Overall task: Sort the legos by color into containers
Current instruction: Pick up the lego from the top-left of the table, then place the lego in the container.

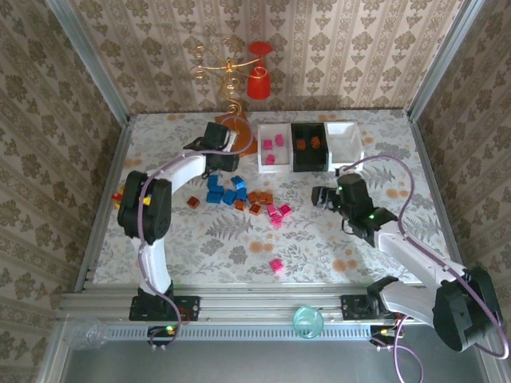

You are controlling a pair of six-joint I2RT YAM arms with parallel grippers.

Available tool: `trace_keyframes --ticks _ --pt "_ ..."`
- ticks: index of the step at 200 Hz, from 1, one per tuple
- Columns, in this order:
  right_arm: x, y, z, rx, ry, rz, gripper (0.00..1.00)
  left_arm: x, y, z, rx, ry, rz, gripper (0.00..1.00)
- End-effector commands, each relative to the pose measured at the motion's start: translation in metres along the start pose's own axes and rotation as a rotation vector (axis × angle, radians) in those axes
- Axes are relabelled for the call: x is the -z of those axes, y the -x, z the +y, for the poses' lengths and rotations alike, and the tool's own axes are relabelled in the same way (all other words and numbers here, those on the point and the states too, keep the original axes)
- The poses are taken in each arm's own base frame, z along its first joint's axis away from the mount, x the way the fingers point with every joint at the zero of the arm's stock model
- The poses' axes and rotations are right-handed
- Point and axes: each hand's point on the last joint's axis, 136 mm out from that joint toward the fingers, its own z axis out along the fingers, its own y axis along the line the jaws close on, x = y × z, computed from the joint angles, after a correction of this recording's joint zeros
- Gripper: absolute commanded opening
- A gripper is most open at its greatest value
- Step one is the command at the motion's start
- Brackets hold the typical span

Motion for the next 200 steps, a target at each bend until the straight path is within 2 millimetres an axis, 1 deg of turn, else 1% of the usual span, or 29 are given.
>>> trace_keyframes --ticks 1,17,34,43,51,63,87,90,93,98,101,112,119,121,129,132,136,141,145,150,158,176,200 --pt "0.014 0.024 -0.028 -0.06 -0.075 -0.08 0.88 0.045 0.067 -0.072 -0.06 -0.118 -0.279 0.37" --pt "0.021 0.032 -0.043 -0.112 -0.103 -0.124 0.88 0.047 0.08 -0.113 -0.121 -0.175 -0.329 0.37" --pt "0.028 0.032 -0.052 -0.163 -0.113 -0.155 0.88 0.04 0.092 -0.151 -0.171 -0.216 -0.349 0.37" --pt "0.031 0.03 -0.054 -0.18 -0.112 -0.168 0.88 0.031 0.095 -0.17 -0.195 -0.24 -0.341 0.37" --pt "0.033 0.026 -0.057 -0.196 -0.118 -0.175 0.88 0.028 0.103 -0.187 -0.214 -0.261 -0.354 0.37" --pt "0.036 0.021 -0.061 -0.214 -0.128 -0.185 0.88 0.016 0.109 -0.211 -0.249 -0.289 -0.354 0.37" --pt "0.042 0.009 -0.068 -0.249 -0.139 -0.191 0.88 -0.009 0.12 -0.251 -0.304 -0.316 -0.369 0.38" --pt "0.044 0.008 -0.069 -0.255 -0.139 -0.194 0.88 -0.014 0.119 -0.254 -0.308 -0.317 -0.365 0.38" --pt "0.045 0.006 -0.069 -0.261 -0.136 -0.195 0.88 -0.015 0.123 -0.258 -0.31 -0.321 -0.373 0.38" --pt "0.046 0.004 -0.07 -0.274 -0.137 -0.198 0.88 -0.023 0.123 -0.264 -0.315 -0.323 -0.372 0.38" --pt "0.047 0.002 -0.071 -0.28 -0.135 -0.198 0.88 -0.024 0.126 -0.267 -0.314 -0.325 -0.381 0.38" --pt "0.051 -0.003 -0.073 -0.304 -0.131 -0.205 0.87 -0.037 0.13 -0.278 -0.315 -0.333 -0.392 0.37" --pt "0.055 -0.007 -0.076 -0.318 -0.138 -0.212 0.87 -0.042 0.135 -0.282 -0.309 -0.337 -0.407 0.37" --pt "0.056 -0.008 -0.077 -0.321 -0.139 -0.216 0.87 -0.047 0.133 -0.283 -0.308 -0.338 -0.402 0.37" --pt "0.061 -0.011 -0.081 -0.33 -0.148 -0.23 0.87 -0.055 0.135 -0.289 -0.302 -0.348 -0.413 0.37" --pt "0.062 -0.012 -0.082 -0.333 -0.15 -0.234 0.87 -0.056 0.139 -0.291 -0.297 -0.352 -0.424 0.37" --pt "0.065 -0.012 -0.083 -0.334 -0.151 -0.242 0.87 -0.061 0.138 -0.293 -0.295 -0.356 -0.425 0.37" --pt "0.068 -0.014 -0.084 -0.334 -0.152 -0.25 0.87 -0.061 0.142 -0.296 -0.292 -0.363 -0.441 0.37" --pt "0.07 -0.014 -0.084 -0.332 -0.148 -0.257 0.87 -0.067 0.141 -0.298 -0.292 -0.368 -0.444 0.38" --pt "0.072 -0.014 -0.085 -0.326 -0.148 -0.264 0.87 -0.067 0.144 -0.302 -0.293 -0.375 -0.459 0.39" --pt "0.076 -0.014 -0.086 -0.321 -0.149 -0.269 0.87 -0.073 0.145 -0.307 -0.296 -0.382 -0.476 0.39" --pt "0.079 -0.012 -0.085 -0.304 -0.15 -0.26 0.87 -0.078 0.146 -0.319 -0.323 -0.388 -0.53 0.41" --pt "0.078 -0.011 -0.081 -0.283 -0.143 -0.235 0.87 -0.084 0.152 -0.319 -0.319 -0.374 -0.592 0.43"
